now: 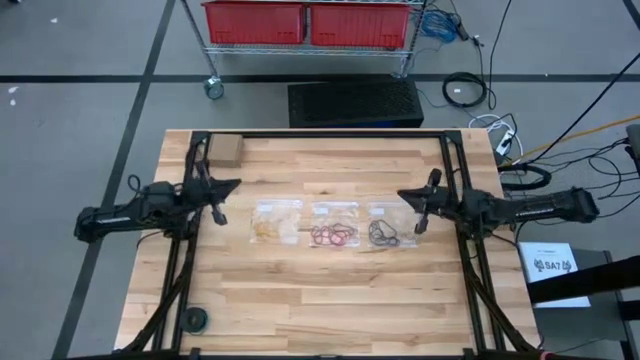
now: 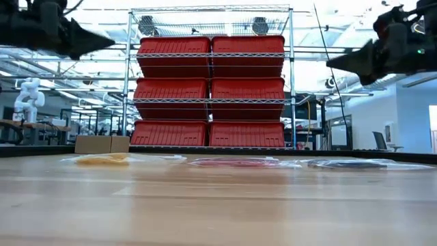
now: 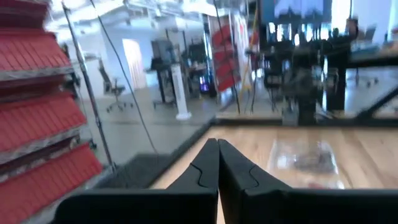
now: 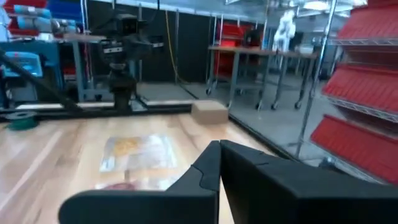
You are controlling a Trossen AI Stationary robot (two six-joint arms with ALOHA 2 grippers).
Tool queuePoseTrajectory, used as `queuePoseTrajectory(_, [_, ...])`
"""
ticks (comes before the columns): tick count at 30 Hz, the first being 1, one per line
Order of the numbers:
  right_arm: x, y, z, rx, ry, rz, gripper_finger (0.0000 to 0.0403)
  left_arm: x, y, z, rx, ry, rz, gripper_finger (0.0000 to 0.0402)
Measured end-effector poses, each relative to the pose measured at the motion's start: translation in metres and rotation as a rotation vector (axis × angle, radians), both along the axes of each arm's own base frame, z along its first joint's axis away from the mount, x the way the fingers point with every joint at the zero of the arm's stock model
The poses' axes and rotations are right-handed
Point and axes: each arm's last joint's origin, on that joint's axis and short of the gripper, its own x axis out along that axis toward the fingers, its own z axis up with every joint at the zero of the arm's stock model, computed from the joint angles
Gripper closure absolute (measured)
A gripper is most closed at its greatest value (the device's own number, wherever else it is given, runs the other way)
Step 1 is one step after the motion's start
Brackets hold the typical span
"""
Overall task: Sort rubber bands
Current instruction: Return to Home Position
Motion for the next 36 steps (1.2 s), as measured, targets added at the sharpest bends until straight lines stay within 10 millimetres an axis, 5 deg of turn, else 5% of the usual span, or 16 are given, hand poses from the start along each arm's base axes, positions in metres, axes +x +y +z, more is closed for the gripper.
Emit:
queuePoseTrajectory(13, [-0.011, 0.0, -0.013, 0.086, 0.112, 0.029, 0.0403, 0.011, 0.001, -0.037, -0.055, 0.054, -0.007, 0.0401])
queuePoseTrajectory(19, [-0.012, 0.005, -0.006, 0.04, 0.064, 0.115, 0.0403, 0.005, 0.001, -0.027, -0.068, 0.13, 0.04, 0.0401])
queuePoseTrajectory(36, [-0.015, -0.001, -0.018, 0.026, 0.181, -0.051, 0.0403, 0.012, 0.002, -0.04, -0.021, 0.038, 0.052, 0.0401])
